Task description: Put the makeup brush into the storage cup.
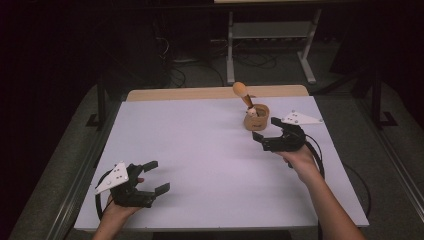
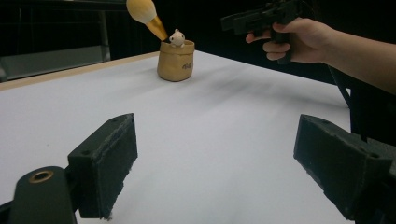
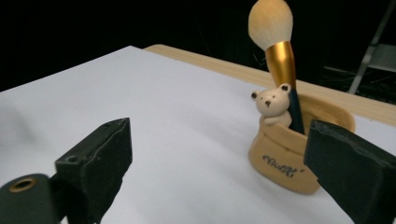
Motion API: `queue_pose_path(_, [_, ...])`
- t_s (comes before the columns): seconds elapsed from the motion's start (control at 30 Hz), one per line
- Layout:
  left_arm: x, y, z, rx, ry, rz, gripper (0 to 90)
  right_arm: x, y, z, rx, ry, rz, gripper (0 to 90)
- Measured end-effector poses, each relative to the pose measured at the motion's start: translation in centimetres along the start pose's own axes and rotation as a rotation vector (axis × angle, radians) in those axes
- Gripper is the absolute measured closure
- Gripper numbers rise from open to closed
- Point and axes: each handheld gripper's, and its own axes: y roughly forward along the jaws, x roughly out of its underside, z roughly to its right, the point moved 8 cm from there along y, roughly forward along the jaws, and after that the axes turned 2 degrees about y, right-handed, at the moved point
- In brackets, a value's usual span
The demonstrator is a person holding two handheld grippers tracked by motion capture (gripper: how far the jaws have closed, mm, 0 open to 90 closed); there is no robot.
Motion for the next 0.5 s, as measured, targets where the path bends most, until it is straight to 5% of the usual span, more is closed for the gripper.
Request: queue_pose_path(0.5, [0.0, -0.1, 0.0, -0.002, -0.003, -0.005, 13.1, 1.5, -2.4, -1.7, -0.022, -0.013, 0.028, 2.6])
